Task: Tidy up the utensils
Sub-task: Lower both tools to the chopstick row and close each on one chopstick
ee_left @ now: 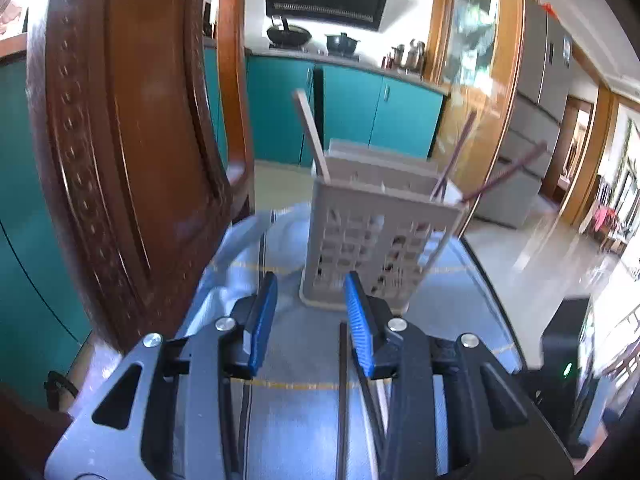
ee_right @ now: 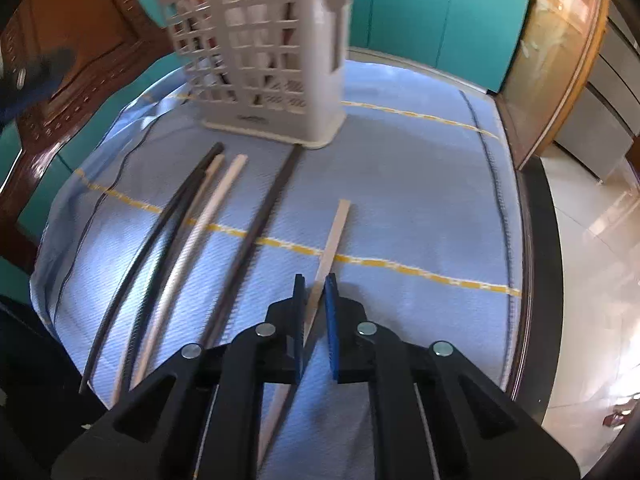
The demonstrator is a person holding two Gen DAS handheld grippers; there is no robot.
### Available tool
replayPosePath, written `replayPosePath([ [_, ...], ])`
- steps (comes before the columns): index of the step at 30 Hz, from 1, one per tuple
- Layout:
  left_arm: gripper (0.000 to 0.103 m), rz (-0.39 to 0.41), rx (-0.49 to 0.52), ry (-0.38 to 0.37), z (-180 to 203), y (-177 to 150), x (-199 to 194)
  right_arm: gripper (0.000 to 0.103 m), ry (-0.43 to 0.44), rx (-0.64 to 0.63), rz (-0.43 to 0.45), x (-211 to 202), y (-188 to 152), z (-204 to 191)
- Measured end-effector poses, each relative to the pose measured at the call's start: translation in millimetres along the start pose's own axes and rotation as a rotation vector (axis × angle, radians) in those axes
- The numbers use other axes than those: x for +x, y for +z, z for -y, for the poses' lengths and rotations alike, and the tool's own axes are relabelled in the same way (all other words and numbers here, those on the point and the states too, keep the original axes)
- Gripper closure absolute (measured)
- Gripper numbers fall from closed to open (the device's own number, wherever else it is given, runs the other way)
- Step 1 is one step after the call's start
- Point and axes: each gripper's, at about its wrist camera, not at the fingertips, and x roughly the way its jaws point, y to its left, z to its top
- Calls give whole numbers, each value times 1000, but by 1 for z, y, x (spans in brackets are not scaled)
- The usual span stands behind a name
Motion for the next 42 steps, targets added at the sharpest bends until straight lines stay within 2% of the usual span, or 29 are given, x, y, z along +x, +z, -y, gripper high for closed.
replayPosePath([
  [6,68,-169,16,-34,3,-20,24,94,32,56,39,-9,5,16],
  [7,71,-190,11,-41,3,-22,27,94,39,63,42,-10,5,18],
  [8,78,-216,7,-54,3,-24,32,94,49,73,43,-11,6,20],
  [11,79,-283,7,-92,7,-32,43,93,90,110,25,-8,8,25],
  [17,79,-372,75,-78,23,-51,62,91,90,134,3,-3,10,25],
  [21,79,-431,99,-52,28,-60,78,85,91,131,-5,-1,10,23],
  [29,79,-442,104,-8,30,-61,91,84,66,115,-19,4,7,16],
  [37,79,-429,103,22,29,-48,112,75,37,95,-20,10,8,8],
  [42,78,-429,116,43,32,-46,119,75,11,76,-13,13,9,3],
])
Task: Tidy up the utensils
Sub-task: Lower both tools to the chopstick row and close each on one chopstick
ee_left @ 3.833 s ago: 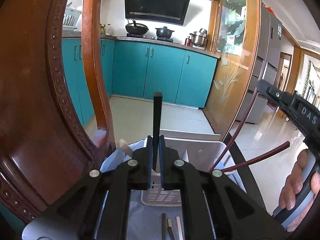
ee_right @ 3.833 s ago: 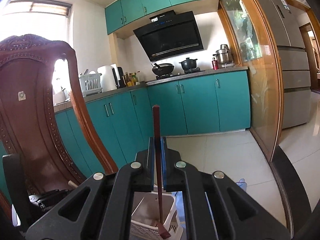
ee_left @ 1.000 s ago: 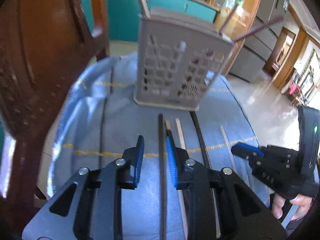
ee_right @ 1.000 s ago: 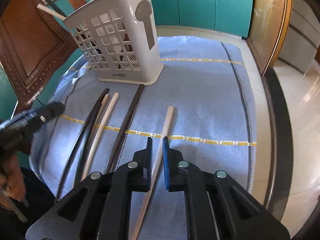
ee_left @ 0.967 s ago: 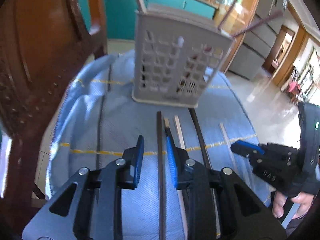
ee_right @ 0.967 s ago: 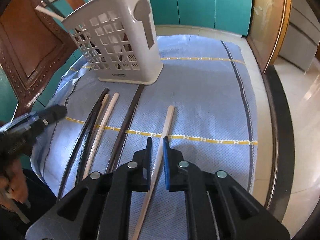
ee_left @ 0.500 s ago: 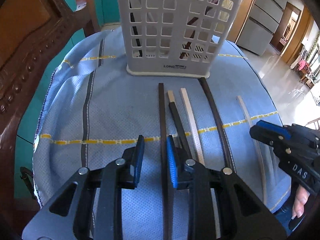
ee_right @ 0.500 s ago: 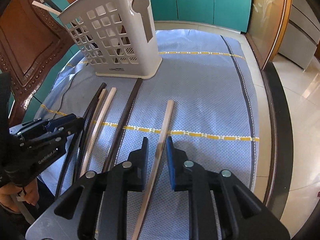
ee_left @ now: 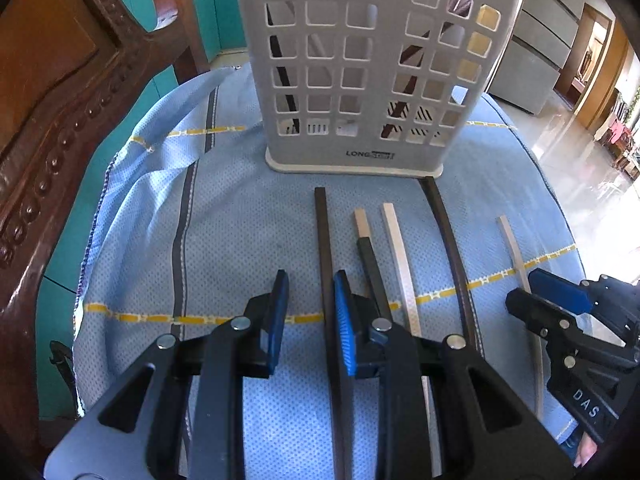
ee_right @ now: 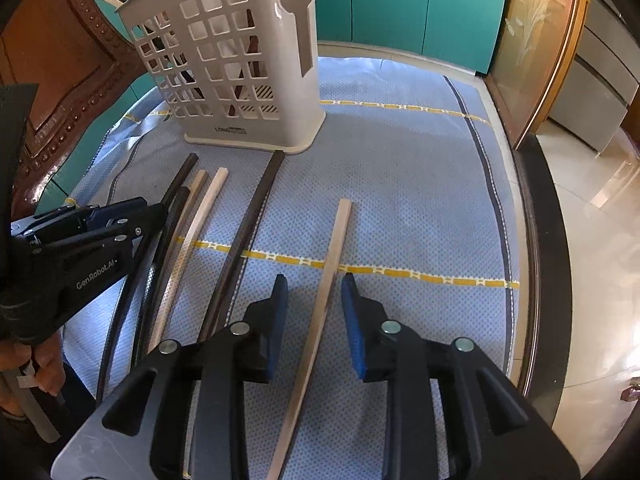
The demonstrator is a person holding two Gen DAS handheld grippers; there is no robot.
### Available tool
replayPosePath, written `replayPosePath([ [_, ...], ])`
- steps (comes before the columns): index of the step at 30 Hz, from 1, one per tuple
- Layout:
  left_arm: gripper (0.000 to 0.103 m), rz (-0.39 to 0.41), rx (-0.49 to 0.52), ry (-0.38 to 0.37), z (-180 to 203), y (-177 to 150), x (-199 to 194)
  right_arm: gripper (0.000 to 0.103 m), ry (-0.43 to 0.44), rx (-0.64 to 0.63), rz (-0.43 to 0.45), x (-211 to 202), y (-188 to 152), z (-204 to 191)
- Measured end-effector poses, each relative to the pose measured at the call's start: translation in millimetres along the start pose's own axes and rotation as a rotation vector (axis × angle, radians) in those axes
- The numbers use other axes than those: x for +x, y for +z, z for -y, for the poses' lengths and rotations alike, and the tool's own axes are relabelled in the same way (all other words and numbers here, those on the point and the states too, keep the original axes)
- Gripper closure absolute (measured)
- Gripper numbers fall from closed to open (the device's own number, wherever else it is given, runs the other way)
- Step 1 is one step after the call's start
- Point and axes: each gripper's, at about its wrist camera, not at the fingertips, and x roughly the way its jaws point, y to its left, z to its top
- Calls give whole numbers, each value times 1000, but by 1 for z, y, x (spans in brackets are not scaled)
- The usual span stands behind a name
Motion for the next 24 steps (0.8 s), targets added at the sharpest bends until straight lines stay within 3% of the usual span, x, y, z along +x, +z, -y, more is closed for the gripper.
replayPosePath([
  [16,78,9,4,7,5,-9,-5,72,-8,-13,7,0,-1,-2],
  [24,73,19,26,38,7,-10,-6,72,-68,-20,20,2,1,-1],
])
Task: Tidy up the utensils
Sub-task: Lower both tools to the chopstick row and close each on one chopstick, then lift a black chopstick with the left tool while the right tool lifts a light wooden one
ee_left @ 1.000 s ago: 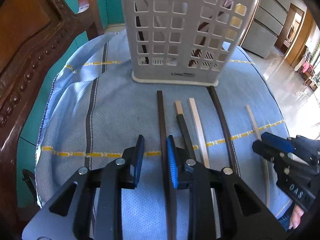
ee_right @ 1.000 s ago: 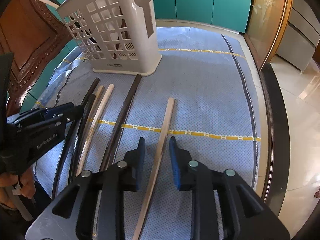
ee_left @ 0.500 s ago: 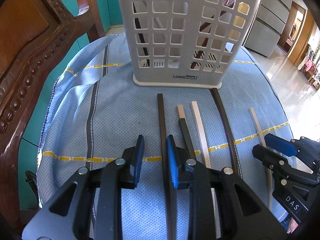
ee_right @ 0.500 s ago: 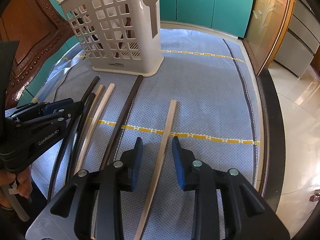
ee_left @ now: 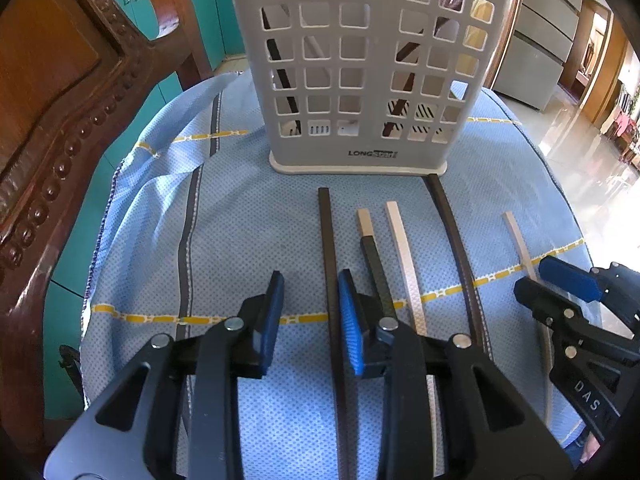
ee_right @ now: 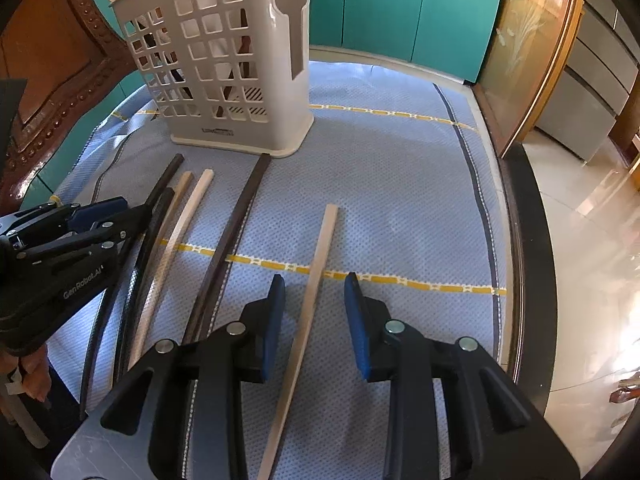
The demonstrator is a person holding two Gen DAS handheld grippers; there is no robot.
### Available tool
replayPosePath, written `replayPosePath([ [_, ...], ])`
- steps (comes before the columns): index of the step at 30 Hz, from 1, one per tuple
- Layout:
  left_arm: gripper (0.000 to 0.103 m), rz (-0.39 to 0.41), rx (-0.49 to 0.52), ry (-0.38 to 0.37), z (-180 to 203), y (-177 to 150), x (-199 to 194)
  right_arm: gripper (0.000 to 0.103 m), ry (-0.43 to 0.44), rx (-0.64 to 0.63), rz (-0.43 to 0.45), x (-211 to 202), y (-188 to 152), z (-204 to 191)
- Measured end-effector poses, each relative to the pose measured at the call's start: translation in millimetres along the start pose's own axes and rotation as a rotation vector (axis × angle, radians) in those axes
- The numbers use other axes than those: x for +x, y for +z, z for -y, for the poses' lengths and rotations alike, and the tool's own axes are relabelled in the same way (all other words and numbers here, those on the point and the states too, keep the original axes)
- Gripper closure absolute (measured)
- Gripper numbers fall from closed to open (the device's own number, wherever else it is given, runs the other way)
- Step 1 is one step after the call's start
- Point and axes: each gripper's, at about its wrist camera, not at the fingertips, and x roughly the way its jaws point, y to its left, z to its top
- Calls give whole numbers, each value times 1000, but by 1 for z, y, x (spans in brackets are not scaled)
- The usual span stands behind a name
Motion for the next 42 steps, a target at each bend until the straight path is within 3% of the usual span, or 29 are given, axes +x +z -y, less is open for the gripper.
replayPosePath([
  [18,73,12,31,29,6,-4,-2,68,-7,-12,9,1,0,-6],
  [19,74,12,36,30,7,-4,-3,73,-4,-10,9,1,0,-6],
  [21,90,4,40,-3,9,-4,-3,93,13,-12,10,0,0,-6],
  [27,96,12,36,-29,13,-4,-6,97,72,-1,29,-4,1,-6],
  [30,96,53,26,-40,10,-4,-17,97,88,-2,117,-27,5,-4],
  [34,96,150,22,-95,4,-2,-63,97,163,-1,269,-71,6,2],
  [42,97,456,42,-201,-9,3,-186,97,338,33,555,-173,3,28],
])
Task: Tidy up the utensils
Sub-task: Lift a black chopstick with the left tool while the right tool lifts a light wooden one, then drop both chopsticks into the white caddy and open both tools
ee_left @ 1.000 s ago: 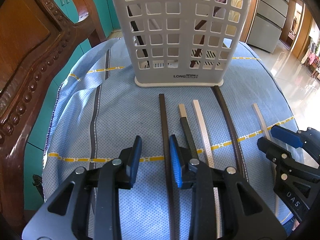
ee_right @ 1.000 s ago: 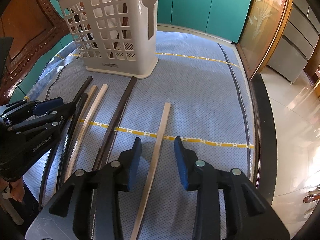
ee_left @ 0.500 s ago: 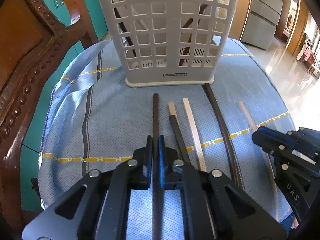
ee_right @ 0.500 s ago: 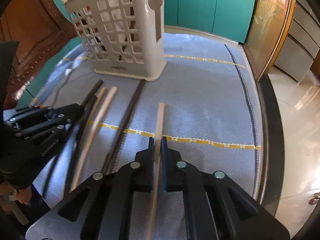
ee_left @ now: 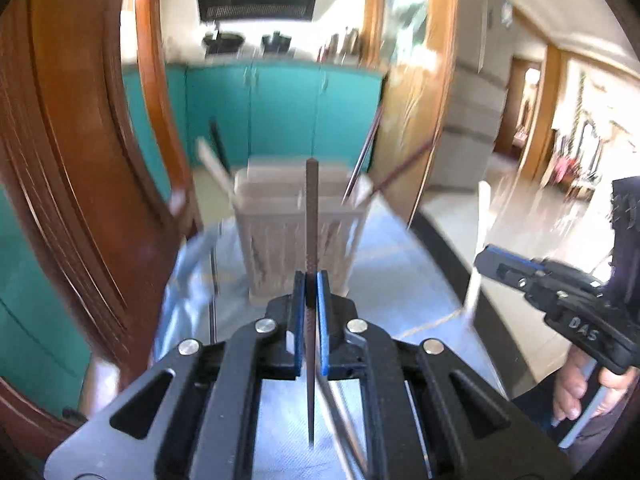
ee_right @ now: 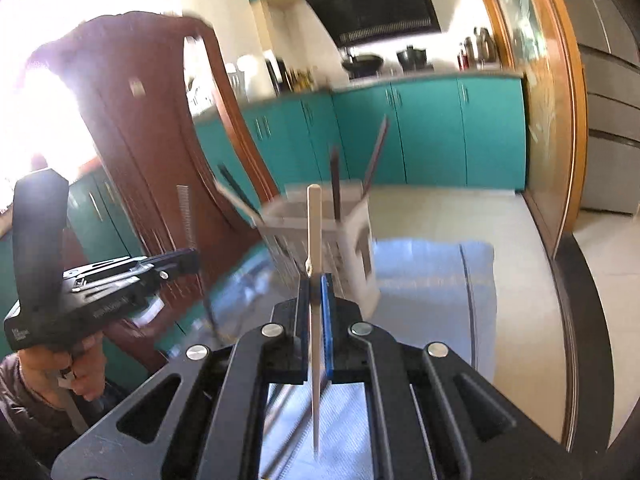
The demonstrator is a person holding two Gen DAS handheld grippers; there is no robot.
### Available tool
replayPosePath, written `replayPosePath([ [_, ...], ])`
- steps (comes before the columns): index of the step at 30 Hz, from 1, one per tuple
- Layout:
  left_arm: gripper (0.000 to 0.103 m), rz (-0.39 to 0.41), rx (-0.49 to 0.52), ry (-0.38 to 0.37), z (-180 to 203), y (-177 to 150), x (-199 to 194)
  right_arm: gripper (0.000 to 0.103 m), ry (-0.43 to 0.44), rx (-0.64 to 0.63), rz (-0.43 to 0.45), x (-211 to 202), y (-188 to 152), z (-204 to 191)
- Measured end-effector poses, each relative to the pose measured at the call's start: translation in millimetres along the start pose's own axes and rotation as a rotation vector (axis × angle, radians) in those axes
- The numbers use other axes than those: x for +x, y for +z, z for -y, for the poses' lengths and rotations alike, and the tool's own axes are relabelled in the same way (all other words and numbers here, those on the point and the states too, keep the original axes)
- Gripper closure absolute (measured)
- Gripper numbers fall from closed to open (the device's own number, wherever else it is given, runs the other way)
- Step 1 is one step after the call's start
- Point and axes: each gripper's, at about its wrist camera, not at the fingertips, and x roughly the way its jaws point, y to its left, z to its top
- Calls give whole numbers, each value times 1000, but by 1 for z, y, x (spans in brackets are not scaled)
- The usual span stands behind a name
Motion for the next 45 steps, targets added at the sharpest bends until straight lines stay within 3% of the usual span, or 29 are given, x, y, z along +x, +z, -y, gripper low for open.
replayPosePath([
  [7,97,231,-16,-29,-8,86,-51,97,60,11,130,-17,84,-9],
  [11,97,285,-87,-32,-21,128,-41,97,48,18,164,-2,127,-18],
  [14,97,329,-128,35,-31,140,-21,97,36,71,181,12,146,-13],
  [17,97,334,-149,85,-38,139,-1,97,34,120,221,22,152,-3],
  [21,96,256,-153,113,-44,132,43,97,-44,157,278,40,144,8],
  [25,96,205,-121,144,-42,121,65,97,-66,186,282,57,137,19],
  [33,96,135,-102,153,-39,99,88,97,-123,114,261,78,121,12],
  [42,88,214,-61,99,-30,77,72,96,-124,83,215,81,98,11],
  [45,87,208,-56,99,-30,67,67,89,-132,63,223,72,96,6],
])
